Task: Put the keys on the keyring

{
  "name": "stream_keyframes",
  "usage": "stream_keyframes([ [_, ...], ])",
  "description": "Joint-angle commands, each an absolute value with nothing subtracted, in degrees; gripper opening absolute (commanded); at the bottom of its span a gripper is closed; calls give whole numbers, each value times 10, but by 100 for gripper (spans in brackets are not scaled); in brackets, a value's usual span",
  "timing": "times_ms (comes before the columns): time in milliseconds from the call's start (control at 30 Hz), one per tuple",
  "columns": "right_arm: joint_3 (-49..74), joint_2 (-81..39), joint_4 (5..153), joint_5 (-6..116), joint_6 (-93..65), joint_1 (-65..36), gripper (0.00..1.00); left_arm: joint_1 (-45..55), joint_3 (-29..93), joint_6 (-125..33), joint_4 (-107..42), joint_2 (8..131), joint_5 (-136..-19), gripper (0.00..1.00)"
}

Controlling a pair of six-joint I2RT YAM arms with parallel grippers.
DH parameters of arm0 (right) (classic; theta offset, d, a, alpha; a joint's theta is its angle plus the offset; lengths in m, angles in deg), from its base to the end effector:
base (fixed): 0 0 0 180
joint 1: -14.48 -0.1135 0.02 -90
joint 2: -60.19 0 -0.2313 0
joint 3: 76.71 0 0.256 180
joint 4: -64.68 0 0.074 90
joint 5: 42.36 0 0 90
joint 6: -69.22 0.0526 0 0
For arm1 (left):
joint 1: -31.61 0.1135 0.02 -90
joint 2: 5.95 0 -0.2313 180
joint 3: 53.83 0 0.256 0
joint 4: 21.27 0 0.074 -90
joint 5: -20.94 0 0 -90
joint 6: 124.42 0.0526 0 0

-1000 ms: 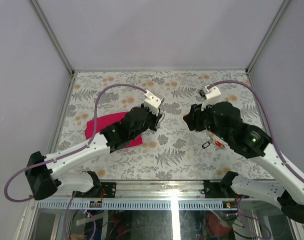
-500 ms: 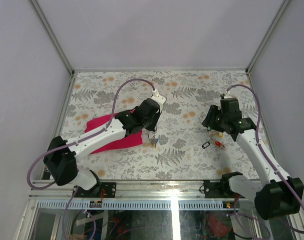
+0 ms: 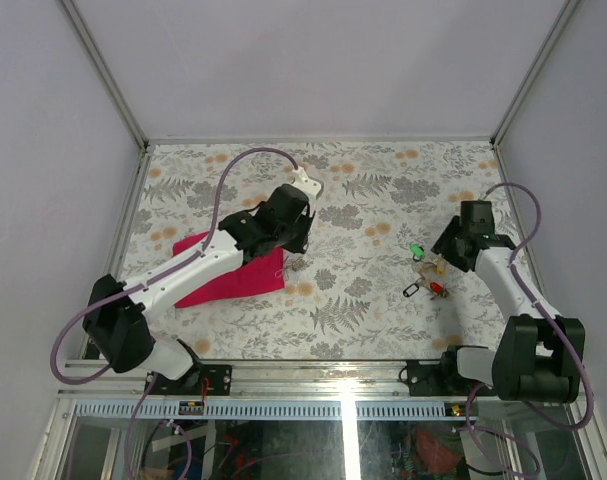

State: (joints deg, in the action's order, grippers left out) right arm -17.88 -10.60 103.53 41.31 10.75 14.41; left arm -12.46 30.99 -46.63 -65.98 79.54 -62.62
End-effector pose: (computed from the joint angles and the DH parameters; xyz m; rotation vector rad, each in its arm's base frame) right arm 0.2741 -0.0055 0.1810 0.7114 2.3477 0.1072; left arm 0.2531 -0.2368 0.2512 0.6010 2.3062 -0.3429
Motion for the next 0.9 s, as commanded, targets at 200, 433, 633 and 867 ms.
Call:
stream_keyframes([
  [200,-228,-173,904,506,161,254,52,-122,202,-421,-565,627,-594,0],
  [433,-235,-213,865,529,168,278,51,-122,194,-418,-564,614,-571,0],
  [633,-233,-244,839,547,176,287,48,-122,193,-415,-565,618,-568,0],
  [867,-228,-268,828,548,175,290,44,-122,194,-411,-567,625,-568,0],
])
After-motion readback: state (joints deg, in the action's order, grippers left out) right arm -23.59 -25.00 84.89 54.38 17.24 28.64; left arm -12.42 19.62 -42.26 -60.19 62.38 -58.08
